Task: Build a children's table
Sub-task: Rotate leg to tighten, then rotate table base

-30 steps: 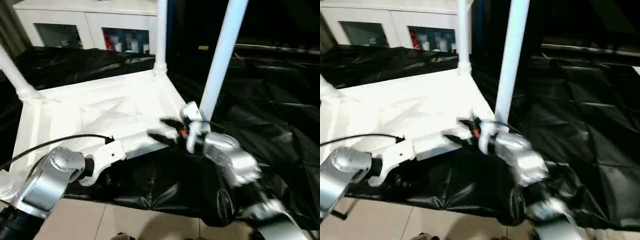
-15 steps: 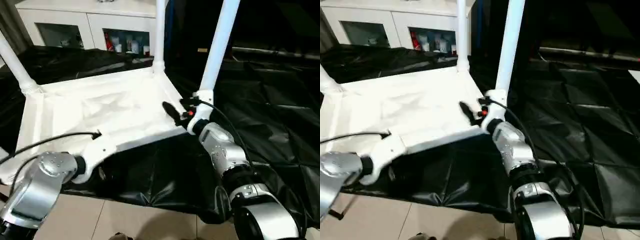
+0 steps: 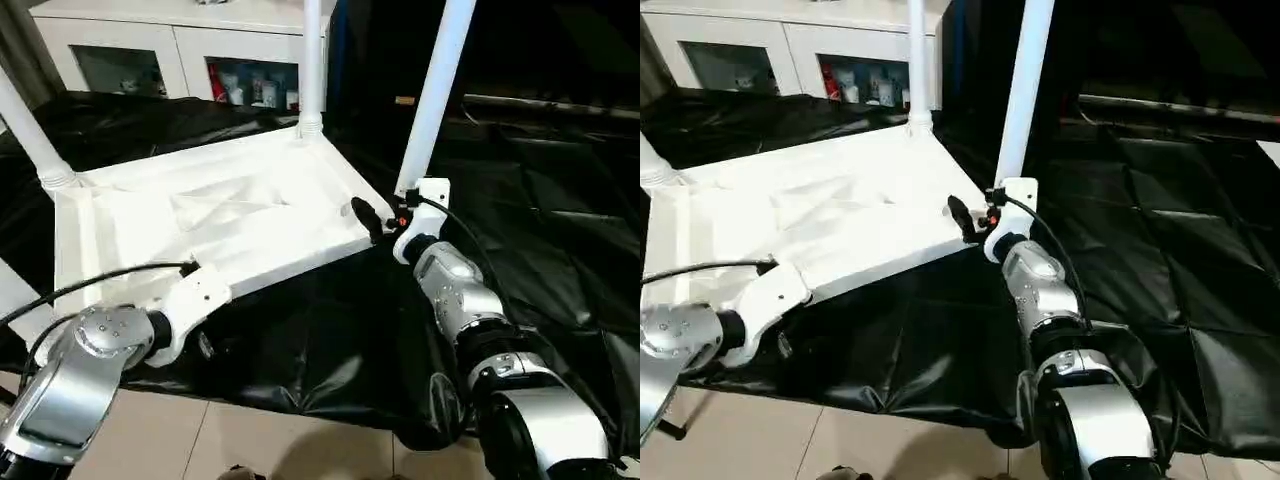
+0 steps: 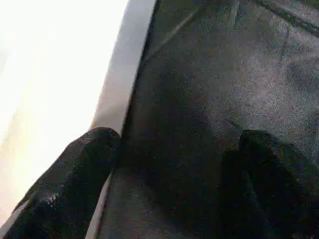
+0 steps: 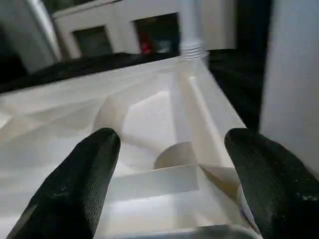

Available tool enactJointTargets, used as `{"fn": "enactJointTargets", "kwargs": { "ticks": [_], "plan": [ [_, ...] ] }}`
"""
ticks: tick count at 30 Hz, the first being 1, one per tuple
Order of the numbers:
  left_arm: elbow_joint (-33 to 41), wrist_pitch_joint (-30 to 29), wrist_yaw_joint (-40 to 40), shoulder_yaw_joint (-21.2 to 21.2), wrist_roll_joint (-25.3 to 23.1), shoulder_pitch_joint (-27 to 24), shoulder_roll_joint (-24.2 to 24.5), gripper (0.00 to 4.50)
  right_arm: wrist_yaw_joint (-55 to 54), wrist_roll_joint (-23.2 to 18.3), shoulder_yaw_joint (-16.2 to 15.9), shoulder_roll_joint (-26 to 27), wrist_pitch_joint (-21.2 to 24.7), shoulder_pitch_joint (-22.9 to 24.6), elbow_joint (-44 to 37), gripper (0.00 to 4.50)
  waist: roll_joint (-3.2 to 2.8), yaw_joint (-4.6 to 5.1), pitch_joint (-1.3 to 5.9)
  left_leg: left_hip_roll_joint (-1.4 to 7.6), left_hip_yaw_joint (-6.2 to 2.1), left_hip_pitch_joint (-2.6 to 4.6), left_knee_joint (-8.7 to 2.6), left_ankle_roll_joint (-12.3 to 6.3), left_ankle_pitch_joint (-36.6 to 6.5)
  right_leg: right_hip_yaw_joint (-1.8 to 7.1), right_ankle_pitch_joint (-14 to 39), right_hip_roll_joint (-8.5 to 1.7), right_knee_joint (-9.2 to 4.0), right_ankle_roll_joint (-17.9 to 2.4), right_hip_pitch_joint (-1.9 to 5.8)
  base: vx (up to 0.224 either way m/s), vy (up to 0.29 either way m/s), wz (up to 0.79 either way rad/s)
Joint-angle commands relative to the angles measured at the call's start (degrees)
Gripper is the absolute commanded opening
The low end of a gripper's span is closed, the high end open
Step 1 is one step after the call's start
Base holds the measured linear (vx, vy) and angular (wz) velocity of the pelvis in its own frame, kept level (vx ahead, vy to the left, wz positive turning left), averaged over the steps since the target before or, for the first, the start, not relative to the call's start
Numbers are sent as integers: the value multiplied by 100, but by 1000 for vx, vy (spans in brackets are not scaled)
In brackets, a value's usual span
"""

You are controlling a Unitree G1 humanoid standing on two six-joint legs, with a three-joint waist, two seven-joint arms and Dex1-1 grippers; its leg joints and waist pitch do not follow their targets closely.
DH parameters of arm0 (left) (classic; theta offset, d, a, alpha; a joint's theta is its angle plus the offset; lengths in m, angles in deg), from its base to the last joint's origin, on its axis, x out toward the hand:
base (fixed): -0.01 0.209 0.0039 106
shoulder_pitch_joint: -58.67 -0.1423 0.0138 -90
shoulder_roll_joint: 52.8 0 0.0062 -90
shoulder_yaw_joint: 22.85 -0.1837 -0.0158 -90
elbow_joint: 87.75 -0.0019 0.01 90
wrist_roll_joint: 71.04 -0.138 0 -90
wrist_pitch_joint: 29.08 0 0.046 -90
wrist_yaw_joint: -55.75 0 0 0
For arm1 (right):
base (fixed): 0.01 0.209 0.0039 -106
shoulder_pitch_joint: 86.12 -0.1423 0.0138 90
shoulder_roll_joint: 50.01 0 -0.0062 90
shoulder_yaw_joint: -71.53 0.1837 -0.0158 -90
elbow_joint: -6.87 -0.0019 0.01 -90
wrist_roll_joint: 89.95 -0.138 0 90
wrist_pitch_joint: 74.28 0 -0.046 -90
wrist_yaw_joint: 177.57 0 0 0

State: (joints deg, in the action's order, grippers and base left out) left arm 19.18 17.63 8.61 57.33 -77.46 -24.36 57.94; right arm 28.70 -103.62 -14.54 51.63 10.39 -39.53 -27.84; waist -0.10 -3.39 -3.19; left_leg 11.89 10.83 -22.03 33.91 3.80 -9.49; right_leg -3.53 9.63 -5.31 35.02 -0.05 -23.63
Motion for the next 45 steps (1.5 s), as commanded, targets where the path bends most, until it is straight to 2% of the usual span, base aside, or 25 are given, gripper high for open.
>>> {"fn": "enactJointTargets", "kwargs": {
  "ticks": [1,3,5,6,7,10,12,15,18,21,23,24,25,27,32,35,40,42,45],
  "plan": [
    [159,-76,62,74,61,5,-54,449,216,177,-192,1,-134,-144,12,379,-2,15,390,85,-44,103,-428,48,-1673,193,1640,-198,-392,-1082,207,0,0,0],
    [259,-131,62,113,115,-27,-68,449,300,322,-325,-12,-250,-225,89,379,-13,4,389,89,-46,106,-425,29,-1616,197,1600,-205,-387,-1106,204,0,0,0],
    [471,-265,60,171,193,-124,-73,449,356,475,-445,1,-369,-366,232,379,68,4,394,100,-47,85,-420,9,-1515,196,1533,-219,-350,-1155,223,0,0,0],
    [572,-342,59,209,234,-183,-82,449,336,504,-454,26,-376,-442,308,379,68,3,379,106,-44,91,-424,-1,-1501,198,1540,-219,-360,-1158,209,0,0,0],
    [688,-423,70,246,284,-265,-88,449,318,519,-424,61,-385,-518,380,379,132,16,381,109,-33,88,-421,-5,-1507,199,1544,-217,-362,-1159,209,0,0,0],
    [914,-577,183,329,313,-499,-56,449,170,461,-273,174,-403,-764,629,379,108,28,371,115,-46,102,-432,37,-1585,200,1520,-200,-342,-1135,189,0,0,0],
    [989,-620,277,398,262,-640,-34,449,-253,422,-135,239,-420,-984,859,379,145,15,361,116,-46,129,-450,103,-1745,193,1524,-181,-353,-1092,169,0,0,0],
    [1226,-792,256,493,312,-806,20,449,-985,328,105,301,-412,-1290,1175,379,148,-8,355,119,-47,170,-454,241,-1930,197,1542,-180,-341,-1035,136,0,0,0],
    [1484,-1001,235,582,423,-951,51,449,-1483,267,290,329,-388,-1495,1416,379,163,-42,341,104,-44,179,-458,282,-2113,197,1605,-169,-357,-943,115,0,0,0],
    [1582,-1108,304,651,442,-1072,73,449,-1825,252,413,326,-395,-1611,1568,379,176,-44,343,91,-55,146,-460,315,-2118,194,1603,-177,-343,-888,138,0,0,0],
    [1492,-1038,478,724,349,-1197,135,449,-2231,137,655,291,-367,-1732,1741,379,160,-45,347,86,-56,139,-456,308,-2125,198,1646,-182,-348,-841,136,0,0,0],
    [1482,-1031,487,728,343,-1202,139,449,-2255,127,675,287,-365,-1739,1753,379,163,-53,348,85,-51,168,-448,305,-2191,198,1700,-174,-362,-829,110,0,0,0],
    [1412,-982,558,757,299,-1234,156,449,-2428,48,816,253,-338,-1786,1826,379,162,-58,344,85,-51,168,-447,307,-2219,198,1719,-173,-363,-827,108,0,0,0],
    [1361,-983,610,789,296,-1246,149,449,-2604,-63,988,193,-306,-1825,1886,379,154,-104,346,83,-52,181,-451,334,-2255,197,1716,-161,-356,-785,99,0,0,0],
    [1281,-1006,821,774,260,-1292,98,449,-2966,-175,1258,-61,-331,-1884,1991,379,136,-169,352,80,-52,186,-451,394,-2301,193,1591,-151,-342,-784,94,0,0,0],
    [1219,-938,911,732,242,-1328,109,449,-3054,-190,1350,-201,-352,-1906,2019,379,126,-197,352,76,-48,189,-445,397,-2360,194,1632,-153,-351,-766,94,0,0,0],
    [1163,-847,948,697,270,-1334,124,449,-3135,-182,1498,-484,-380,-1898,2044,379,145,-244,354,66,-45,178,-432,378,-2355,191,1702,-152,-362,-721,95,0,0,0],
    [1119,-738,936,652,302,-1260,131,449,-3176,-152,1538,-707,-403,-1876,2048,379,112,-234,360,62,-52,179,-427,396,-2385,181,1702,-142,-362,-706,99,0,0,0],
    [1026,-606,958,590,325,-1189,118,449,-3223,-138,1612,-896,-423,-1855,2055,379,132,-242,362,54,-44,172,-412,376,-2352,180,1675,-139,-362,-724,104,0,0,0]
  ]
}}
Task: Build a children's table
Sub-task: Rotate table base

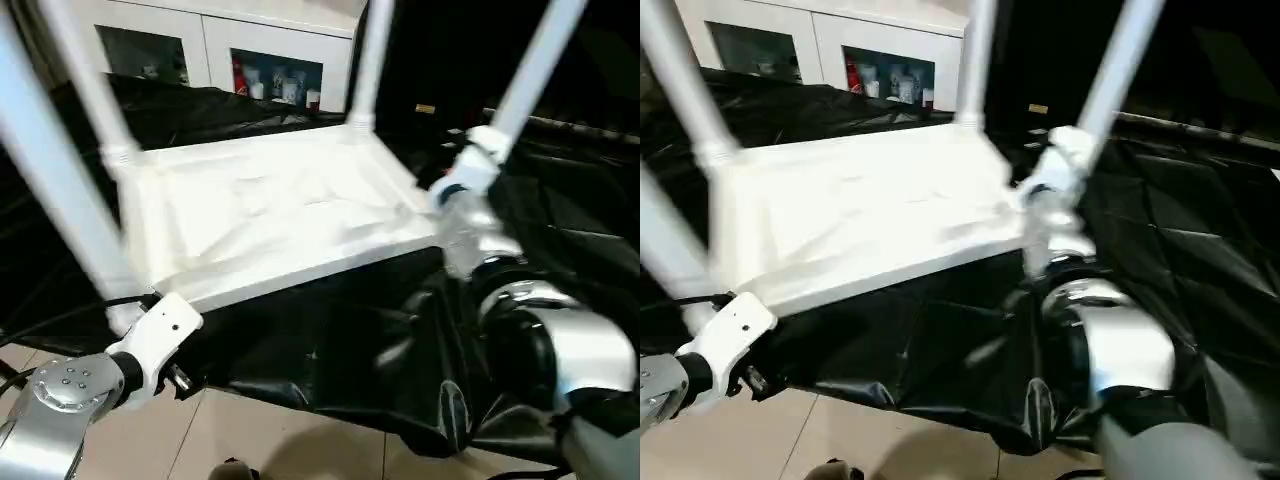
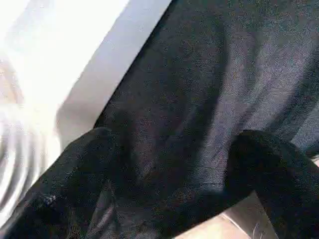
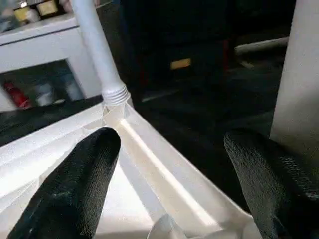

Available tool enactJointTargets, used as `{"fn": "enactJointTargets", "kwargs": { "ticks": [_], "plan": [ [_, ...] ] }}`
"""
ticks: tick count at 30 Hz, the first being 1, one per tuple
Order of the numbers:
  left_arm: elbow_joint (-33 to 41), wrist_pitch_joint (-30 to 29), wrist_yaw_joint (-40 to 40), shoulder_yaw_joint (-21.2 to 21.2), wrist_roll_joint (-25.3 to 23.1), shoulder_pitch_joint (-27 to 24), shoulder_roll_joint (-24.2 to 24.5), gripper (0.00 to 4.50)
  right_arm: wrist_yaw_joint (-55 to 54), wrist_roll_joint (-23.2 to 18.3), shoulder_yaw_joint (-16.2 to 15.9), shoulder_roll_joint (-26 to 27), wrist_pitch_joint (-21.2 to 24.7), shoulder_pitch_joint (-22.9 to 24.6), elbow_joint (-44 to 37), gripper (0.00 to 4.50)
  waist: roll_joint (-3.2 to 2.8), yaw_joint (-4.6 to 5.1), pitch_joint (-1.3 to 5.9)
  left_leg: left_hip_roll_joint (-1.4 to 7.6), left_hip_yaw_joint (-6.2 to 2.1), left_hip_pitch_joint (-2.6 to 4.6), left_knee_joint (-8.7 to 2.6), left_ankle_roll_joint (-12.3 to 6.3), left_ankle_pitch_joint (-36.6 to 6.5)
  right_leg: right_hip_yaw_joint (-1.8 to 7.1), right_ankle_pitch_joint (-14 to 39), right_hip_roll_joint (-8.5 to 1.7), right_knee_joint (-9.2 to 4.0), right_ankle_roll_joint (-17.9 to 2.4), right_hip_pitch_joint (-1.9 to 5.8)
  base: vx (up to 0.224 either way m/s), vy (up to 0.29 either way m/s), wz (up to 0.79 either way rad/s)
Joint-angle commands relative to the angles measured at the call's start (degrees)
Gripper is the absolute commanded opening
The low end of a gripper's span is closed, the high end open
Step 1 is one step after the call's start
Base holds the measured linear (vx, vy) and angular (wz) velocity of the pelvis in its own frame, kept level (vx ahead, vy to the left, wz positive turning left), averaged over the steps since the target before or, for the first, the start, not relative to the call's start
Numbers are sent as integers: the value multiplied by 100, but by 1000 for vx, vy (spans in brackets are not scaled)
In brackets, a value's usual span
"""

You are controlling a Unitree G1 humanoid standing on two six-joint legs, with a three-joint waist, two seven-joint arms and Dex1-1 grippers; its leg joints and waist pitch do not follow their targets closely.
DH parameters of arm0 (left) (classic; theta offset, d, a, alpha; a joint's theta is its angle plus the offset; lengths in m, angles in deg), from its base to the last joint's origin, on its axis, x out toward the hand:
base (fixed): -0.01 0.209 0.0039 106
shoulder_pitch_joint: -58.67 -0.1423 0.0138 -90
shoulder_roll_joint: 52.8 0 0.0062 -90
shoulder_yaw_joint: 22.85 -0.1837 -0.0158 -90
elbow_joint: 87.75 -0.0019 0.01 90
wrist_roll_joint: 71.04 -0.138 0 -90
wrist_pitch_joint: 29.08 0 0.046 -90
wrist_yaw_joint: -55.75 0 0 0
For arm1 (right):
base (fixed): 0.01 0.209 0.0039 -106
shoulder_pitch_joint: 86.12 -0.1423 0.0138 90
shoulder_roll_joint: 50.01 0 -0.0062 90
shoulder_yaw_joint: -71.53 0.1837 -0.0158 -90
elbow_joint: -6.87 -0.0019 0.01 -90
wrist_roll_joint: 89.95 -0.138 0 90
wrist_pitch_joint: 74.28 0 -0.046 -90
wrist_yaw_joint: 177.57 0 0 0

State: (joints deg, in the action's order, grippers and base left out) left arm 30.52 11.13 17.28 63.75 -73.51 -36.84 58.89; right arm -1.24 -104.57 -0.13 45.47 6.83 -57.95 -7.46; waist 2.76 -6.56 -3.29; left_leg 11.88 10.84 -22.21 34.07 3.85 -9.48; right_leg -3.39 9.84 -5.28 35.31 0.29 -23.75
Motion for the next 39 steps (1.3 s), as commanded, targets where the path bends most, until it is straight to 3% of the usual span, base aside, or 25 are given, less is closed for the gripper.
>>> {"fn": "enactJointTargets", "kwargs": {
  "ticks": [1,2,5,7,10,11,13,14,16,18,21,22,23,25,26,27,35,37,38,39],
  "plan": [
    [-144,100,98,-77,-64,81,24,449,-237,-37,198,-338,-76,-3,19,379,-152,73,371,53,-46,184,-429,363,-2336,166,1653,-141,-388,-761,122,0,0,0],
    [-197,180,102,-113,-61,122,22,449,-246,-23,224,-443,-90,22,17,379,-176,75,370,49,-46,185,-427,365,-2326,161,1650,-137,-394,-758,120,0,0,0],
    [-265,257,122,-127,-37,181,5,449,-227,2,277,-597,-103,67,19,379,-163,85,380,45,-48,164,-414,357,-2260,153,1585,-135,-378,-773,140,0,0,0],
    [-342,318,135,-125,-48,231,8,449,-258,26,282,-692,-111,95,20,379,-198,94,383,43,-52,159,-408,354,-2229,152,1537,-136,-370,-790,148,0,0,0],
    [-519,746,19,50,112,254,-9,449,-147,22,282,-862,-80,163,17,379,-176,101,395,33,-38,153,-389,312,-2122,147,1396,-125,-364,-826,156,0,0,0],
    [-577,1226,-210,235,298,123,72,449,226,92,194,-864,-56,208,-11,379,-183,101,394,25,-38,140,-387,279,-2120,143,1397,-125,-375,-844,166,0,0,0],
    [-591,1523,-395,376,404,-26,188,449,650,195,51,-844,-73,263,-52,379,-196,124,394,31,-54,115,-393,249,-2171,136,1437,-137,-377,-885,182,0,0,0],
    [-616,1729,-554,544,507,-159,298,449,1317,293,-125,-805,-130,356,-125,379,-173,167,395,37,-58,96,-395,237,-2175,135,1417,-136,-363,-904,192,0,0,0],
    [-638,1821,-631,675,594,-209,344,449,1850,321,-218,-770,-130,441,-189,379,-187,202,379,49,-60,92,-401,147,-2220,140,1483,-143,-387,-939,189,0,0,0],
    [-657,1886,-702,918,760,-209,337,449,2584,261,-290,-699,19,580,-295,379,-204,225,388,66,-61,109,-402,117,-2145,151,1363,-142,-371,-1096,195,0,0,0],
    [-847,2077,-713,1310,1090,68,203,449,3023,458,-654,-589,-149,1041,-607,379,-262,216,380,78,-67,144,-410,145,-2155,159,1337,-151,-371,-1233,183,0,0,0],
    [-941,2167,-685,1401,1187,175,151,449,3082,528,-751,-553,-225,1208,-721,379,-256,214,375,82,-61,153,-415,152,-2171,159,1338,-145,-383,-1243,180,0,0,0],
    [-1015,2193,-628,1462,1255,270,88,449,3092,565,-807,-524,-265,1355,-813,379,-249,201,378,77,-58,159,-409,153,-2149,160,1327,-146,-384,-1244,179,0,0,0],
    [-1154,2253,-544,1588,1458,508,-78,449,3072,612,-886,-487,-295,1638,-1007,379,-318,162,379,77,-62,179,-416,225,-2167,167,1293,-149,-370,-1269,190,0,0,0],
    [-1227,2264,-509,1661,1618,667,-200,449,3045,641,-927,-472,-286,1818,-1146,379,-296,159,380,84,-66,185,-416,239,-2238,163,1360,-159,-374,-1291,190,0,0,0],
    [-1271,2257,-493,1707,1728,784,-295,449,3036,663,-944,-463,-259,1947,-1259,379,-329,158,374,76,-63,183,-422,245,-2288,164,1452,-154,-390,-1258,200,0,0,0],
    [-1708,2425,-466,1587,1841,1279,-515,449,2930,656,-956,-435,-91,2636,-1923,379,-338,207,367,53,-88,156,-424,193,-2290,166,1985,-176,-461,-998,214,0,0,0],
    [-1778,2459,-480,1571,1864,1329,-536,449,2892,675,-973,-430,-61,2694,-1975,379,-323,223,381,57,-93,156,-419,189,-2260,166,1990,-183,-452,-1013,215,0,0,0],
    [-1837,2450,-498,1551,1956,1432,-619,449,2875,719,-1026,-421,1,2743,-2002,379,-273,244,375,56,-85,147,-420,168,-2242,160,2015,-172,-462,-1016,210,0,0,0],
    [-1839,2442,-503,1546,1978,1449,-636,449,2872,728,-1035,-419,15,2747,-2001,379,-310,233,372,60,-85,174,-415,169,-2276,164,2079,-178,-467,-1023,188,0,0,0]
  ]
}}
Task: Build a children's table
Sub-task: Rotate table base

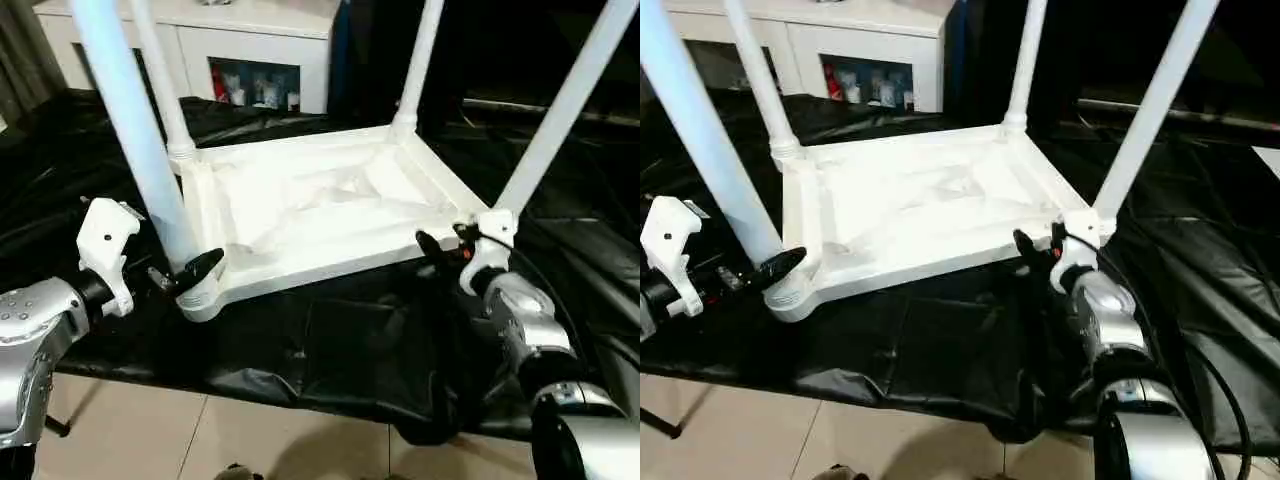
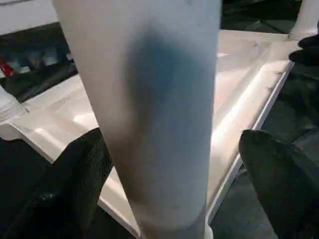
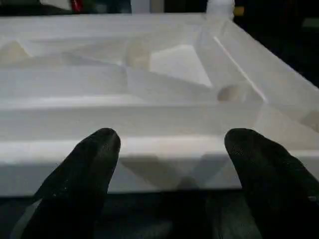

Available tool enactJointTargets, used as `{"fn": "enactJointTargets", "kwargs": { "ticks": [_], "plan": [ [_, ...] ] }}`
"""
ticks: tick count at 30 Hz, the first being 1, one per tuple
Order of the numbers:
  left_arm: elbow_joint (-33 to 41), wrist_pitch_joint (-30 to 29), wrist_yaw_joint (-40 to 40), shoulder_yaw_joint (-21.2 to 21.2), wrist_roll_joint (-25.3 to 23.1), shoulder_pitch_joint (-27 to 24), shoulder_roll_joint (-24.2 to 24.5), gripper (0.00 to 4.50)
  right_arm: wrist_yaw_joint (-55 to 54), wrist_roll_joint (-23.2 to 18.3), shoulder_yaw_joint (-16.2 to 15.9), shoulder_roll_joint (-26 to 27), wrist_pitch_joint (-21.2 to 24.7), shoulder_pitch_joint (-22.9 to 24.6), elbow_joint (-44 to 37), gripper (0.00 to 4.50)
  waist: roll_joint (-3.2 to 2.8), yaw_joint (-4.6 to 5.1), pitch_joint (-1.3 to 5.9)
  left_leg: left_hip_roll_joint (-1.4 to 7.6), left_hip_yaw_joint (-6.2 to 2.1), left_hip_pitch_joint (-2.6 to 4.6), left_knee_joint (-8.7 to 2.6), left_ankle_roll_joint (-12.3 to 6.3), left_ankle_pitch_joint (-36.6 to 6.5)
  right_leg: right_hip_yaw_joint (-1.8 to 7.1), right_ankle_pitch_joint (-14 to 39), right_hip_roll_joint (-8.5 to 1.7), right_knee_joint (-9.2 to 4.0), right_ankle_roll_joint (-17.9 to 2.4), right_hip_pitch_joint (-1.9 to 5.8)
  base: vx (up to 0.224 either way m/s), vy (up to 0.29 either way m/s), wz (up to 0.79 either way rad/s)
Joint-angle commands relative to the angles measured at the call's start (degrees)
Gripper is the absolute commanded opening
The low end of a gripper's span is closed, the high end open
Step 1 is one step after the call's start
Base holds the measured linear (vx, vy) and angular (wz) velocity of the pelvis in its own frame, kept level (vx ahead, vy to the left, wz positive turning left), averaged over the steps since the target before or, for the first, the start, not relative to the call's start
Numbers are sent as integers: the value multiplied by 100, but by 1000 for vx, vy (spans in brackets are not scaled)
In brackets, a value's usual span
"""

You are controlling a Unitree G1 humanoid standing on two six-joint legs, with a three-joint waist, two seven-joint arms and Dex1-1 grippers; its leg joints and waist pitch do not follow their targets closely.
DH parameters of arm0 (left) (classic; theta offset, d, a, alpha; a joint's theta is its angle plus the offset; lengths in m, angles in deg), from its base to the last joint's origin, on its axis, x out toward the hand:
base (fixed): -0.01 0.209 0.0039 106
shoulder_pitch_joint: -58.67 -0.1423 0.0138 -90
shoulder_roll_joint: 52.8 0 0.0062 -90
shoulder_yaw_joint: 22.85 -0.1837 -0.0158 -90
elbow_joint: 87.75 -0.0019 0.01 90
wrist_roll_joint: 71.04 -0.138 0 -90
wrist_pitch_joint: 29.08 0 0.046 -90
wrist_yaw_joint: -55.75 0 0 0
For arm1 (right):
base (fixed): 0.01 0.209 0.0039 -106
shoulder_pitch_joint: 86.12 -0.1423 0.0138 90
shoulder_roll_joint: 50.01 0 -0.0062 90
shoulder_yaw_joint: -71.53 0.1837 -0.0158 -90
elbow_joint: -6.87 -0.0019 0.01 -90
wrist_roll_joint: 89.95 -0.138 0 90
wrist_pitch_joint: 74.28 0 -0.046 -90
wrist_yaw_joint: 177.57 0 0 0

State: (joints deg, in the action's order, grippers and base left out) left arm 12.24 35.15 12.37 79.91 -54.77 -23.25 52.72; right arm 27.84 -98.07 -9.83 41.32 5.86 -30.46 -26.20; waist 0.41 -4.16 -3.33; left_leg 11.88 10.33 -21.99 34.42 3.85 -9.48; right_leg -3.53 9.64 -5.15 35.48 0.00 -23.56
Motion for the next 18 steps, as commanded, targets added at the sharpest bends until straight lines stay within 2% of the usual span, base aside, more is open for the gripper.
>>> {"fn": "enactJointTargets", "kwargs": {
  "ticks": [1,2,3,6,8,10,12,13,14,16,17,18],
  "plan": [
    [1,-99,-67,-114,366,256,-206,449,-98,200,-173,9,255,8,-63,379,-1,13,374,63,-27,139,-450,156,-2258,175,2128,-192,-489,-993,176,0,0,0],
    [30,-176,-87,-156,513,355,-326,449,-177,309,-253,12,351,16,-45,379,-40,-21,380,62,-31,150,-452,180,-2213,176,2160,-205,-486,-1024,173,0,0,0],
    [54,-222,-102,-190,611,427,-412,449,-244,391,-311,17,413,16,-30,379,-23,-3,368,66,-27,145,-453,192,-2262,176,2153,-196,-485,-1022,163,0,0,0],
    [182,-481,-93,-338,987,674,-730,449,-424,501,-378,61,499,-61,80,379,-27,-3,362,62,-33,169,-457,243,-2383,170,2305,-200,-507,-951,154,0,0,0],
    [468,-729,-259,-711,1318,826,-971,449,-702,578,-390,107,547,-268,323,379,-35,-10,373,70,-39,170,-457,259,-2380,173,2268,-214,-495,-951,156,0,0,0],
    [542,-794,-314,-856,1357,879,-1033,449,-803,617,-411,114,559,-341,387,379,-27,-41,376,81,-32,181,-459,258,-2363,174,2191,-208,-501,-957,138,0,0,0],
    [605,-831,-393,-1068,1357,974,-1125,449,-914,628,-406,125,503,-432,391,379,-1,-43,381,67,-35,127,-469,240,-2266,167,2139,-209,-482,-869,196,0,0,0],
    [617,-837,-408,-1122,1360,1002,-1149,449,-944,630,-398,129,488,-452,375,379,-2,-40,379,66,-34,120,-466,243,-2232,168,2133,-209,-478,-844,198,0,0,0],
    [647,-879,-442,-1249,1389,1075,-1216,449,-796,516,-331,168,409,-482,284,379,-29,-44,388,63,-22,139,-451,232,-2202,176,2093,-211,-480,-833,184,0,0,0],
    [672,-923,-477,-1450,1437,1199,-1342,449,-552,379,-259,215,396,-494,162,379,-17,-28,384,54,-14,129,-444,209,-2202,177,2088,-200,-488,-817,193,0,0,0],
    [658,-922,-473,-1535,1424,1260,-1405,449,-473,368,-258,224,403,-495,154,379,-38,-27,387,59,-18,120,-446,204,-2152,179,2035,-201,-483,-828,200,0,0,0],
    [658,-922,-473,-1535,1424,1260,-1405,449,-473,368,-258,224,403,-495,154,379,-20,-15,389,57,-15,111,-446,195,-2121,175,2002,-199,-486,-832,212,0,0,0]
  ]
}}
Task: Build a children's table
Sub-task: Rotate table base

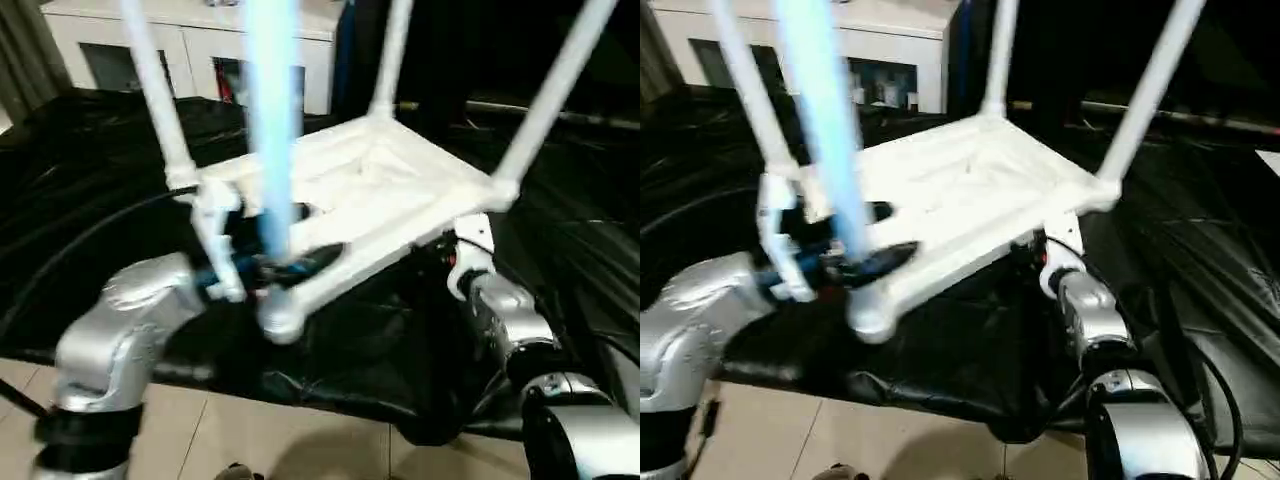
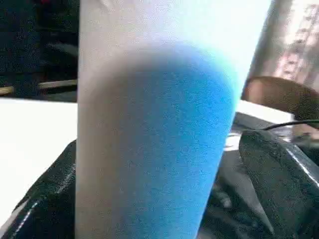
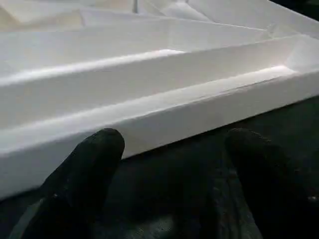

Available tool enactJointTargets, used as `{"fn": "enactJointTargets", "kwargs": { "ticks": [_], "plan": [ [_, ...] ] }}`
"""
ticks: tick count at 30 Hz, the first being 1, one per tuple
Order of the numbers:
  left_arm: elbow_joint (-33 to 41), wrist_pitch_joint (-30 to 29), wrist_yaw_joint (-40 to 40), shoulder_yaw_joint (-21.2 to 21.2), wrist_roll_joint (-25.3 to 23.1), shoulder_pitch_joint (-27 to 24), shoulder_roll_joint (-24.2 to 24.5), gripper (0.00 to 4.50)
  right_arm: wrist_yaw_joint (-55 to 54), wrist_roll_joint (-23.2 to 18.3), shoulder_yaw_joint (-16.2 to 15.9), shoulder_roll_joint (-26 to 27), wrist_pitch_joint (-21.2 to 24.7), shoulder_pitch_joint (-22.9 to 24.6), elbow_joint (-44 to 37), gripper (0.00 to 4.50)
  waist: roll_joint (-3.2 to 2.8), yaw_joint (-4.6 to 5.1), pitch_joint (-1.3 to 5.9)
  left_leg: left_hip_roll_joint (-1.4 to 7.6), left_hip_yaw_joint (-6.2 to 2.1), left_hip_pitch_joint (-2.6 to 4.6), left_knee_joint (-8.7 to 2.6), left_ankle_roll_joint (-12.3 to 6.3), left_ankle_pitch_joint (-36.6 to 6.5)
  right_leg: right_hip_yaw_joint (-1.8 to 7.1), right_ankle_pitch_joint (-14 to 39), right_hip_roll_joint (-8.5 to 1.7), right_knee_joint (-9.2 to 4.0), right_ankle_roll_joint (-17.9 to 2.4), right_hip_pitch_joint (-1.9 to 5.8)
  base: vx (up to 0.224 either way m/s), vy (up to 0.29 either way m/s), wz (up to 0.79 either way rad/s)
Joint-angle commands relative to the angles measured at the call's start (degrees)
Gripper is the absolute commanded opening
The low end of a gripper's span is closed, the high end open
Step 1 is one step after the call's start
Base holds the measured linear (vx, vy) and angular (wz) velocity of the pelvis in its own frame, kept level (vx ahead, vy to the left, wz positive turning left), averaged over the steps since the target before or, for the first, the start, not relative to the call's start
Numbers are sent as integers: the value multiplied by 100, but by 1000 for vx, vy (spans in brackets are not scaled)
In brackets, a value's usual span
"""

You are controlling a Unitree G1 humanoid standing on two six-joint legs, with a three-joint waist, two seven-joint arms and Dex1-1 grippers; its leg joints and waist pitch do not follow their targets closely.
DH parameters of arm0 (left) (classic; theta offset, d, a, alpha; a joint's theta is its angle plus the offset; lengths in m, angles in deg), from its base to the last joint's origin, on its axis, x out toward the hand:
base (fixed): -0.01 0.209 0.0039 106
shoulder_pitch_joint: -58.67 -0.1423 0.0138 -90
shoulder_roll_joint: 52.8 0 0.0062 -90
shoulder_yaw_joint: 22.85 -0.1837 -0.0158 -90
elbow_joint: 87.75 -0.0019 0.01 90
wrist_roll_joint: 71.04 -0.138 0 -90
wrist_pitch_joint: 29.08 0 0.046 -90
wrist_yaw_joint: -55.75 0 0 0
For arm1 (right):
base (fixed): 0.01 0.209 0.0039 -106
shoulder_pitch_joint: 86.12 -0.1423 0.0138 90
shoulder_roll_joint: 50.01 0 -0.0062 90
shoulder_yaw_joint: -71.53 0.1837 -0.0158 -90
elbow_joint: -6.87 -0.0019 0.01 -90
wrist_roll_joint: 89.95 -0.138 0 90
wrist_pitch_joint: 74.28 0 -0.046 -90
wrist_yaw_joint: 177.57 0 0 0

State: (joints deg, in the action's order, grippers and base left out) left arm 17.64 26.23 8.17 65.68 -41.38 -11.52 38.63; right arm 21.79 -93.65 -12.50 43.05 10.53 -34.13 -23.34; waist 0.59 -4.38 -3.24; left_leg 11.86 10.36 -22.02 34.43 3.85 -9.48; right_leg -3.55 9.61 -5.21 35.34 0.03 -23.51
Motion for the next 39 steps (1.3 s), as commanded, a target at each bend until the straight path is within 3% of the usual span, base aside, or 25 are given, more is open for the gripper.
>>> {"fn": "enactJointTargets", "kwargs": {
  "ticks": [1,4,5,12,14,20,31,35,39],
  "plan": [
    [55,-17,-8,-213,23,190,-69,449,182,-49,-40,52,-58,-147,-77,379,-42,15,390,61,-26,105,-448,189,-2027,176,1890,-192,-458,-867,220,0,0,0],
    [-96,21,23,-333,-47,331,-133,449,313,-22,-108,100,-121,-184,0,379,-49,69,393,53,-16,93,-437,163,-1933,169,1722,-180,-443,-982,233,0,0,0],
    [-340,138,-85,-548,-147,545,-242,449,514,77,-274,208,-169,-237,76,379,-95,86,396,55,-26,97,-437,159,-1935,167,1685,-180,-433,-1024,237,0,0,0],
    [-879,365,-298,-1047,-307,1077,-684,449,1228,137,-587,599,-159,-294,2,379,-50,227,389,51,-44,50,-445,90,-2024,148,1865,-203,-474,-1107,287,0,0,0],
    [-1083,476,-293,-1195,-392,1241,-859,449,1348,126,-632,679,-144,-312,-7,379,-68,221,390,64,-37,87,-435,59,-2007,156,1810,-205,-483,-1159,256,0,0,0],
    [-1491,714,-299,-1333,-491,1559,-1222,449,1645,121,-658,795,-192,-338,26,379,-63,221,393,68,-38,73,-436,-3,-1945,152,1708,-211,-483,-1258,282,0,0,0],
    [-1788,992,-259,-1503,-714,1646,-1536,449,2327,2,-742,893,-132,-166,-226,379,-66,218,414,91,-30,73,-427,-156,-1737,158,1174,-213,-436,-1508,317,0,0,0],
    [-2069,1199,-125,-1495,-979,1710,-1541,449,2026,92,-655,817,-221,-253,-56,379,-37,215,403,99,-31,85,-439,-157,-1833,158,1345,-219,-457,-1472,302,0,0,0],
    [-2288,1363,28,-1477,-1265,1748,-1457,449,1673,153,-532,728,-326,-350,74,379,-49,205,392,102,-36,102,-448,-104,-1941,161,1630,-232,-485,-1364,280,0,0,0]
  ]
}}
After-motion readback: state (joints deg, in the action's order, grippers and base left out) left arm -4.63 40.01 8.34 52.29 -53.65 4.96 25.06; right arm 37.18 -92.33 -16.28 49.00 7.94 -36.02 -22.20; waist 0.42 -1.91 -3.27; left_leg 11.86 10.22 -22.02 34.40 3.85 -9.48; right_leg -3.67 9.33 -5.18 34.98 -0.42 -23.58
